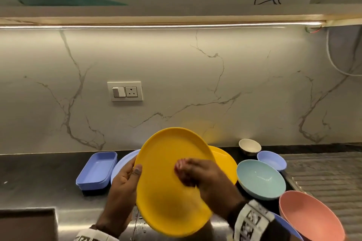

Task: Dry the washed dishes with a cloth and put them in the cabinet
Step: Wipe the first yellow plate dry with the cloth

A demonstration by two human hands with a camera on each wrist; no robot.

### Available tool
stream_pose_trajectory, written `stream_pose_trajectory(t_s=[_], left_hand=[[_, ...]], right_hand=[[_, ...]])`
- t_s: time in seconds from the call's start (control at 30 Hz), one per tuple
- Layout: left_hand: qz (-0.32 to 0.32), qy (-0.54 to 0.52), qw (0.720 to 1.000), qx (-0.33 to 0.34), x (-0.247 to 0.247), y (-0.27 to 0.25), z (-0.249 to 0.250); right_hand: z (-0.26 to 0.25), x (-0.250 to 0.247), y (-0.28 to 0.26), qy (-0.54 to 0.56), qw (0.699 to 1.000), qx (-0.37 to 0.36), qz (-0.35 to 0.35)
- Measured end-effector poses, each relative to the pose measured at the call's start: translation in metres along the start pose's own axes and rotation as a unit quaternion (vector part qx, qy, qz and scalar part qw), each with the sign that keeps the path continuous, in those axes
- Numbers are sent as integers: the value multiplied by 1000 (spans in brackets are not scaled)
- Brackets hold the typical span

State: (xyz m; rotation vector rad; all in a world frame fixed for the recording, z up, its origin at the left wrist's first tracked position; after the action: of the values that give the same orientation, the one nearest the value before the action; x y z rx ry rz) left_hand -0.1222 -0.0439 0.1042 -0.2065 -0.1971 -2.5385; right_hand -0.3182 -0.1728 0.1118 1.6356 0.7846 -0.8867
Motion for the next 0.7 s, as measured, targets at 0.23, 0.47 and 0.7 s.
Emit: stream_pose_trajectory(t_s=[0.23,0.47,0.7], left_hand=[[-2,93,995,35,14,-4,8],[-22,106,991,81,12,-5,15],[-2,85,991,99,9,-2,15]], right_hand=[[20,-42,52,-103,992,7,76],[40,-37,46,-171,985,-7,37],[44,-37,24,-175,983,30,47]])
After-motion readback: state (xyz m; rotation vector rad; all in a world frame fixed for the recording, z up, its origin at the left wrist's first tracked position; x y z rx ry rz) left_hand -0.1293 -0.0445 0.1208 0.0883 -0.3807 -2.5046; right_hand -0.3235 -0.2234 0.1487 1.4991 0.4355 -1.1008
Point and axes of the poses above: each hand's wrist, its own y-axis towards the middle knuckle, its own x-axis out of the palm, z = x × y, the point moved 2 cm from there along y, towards the middle knuckle, and after that the axes turned 8 degrees about -z, right-handed, at the moved point
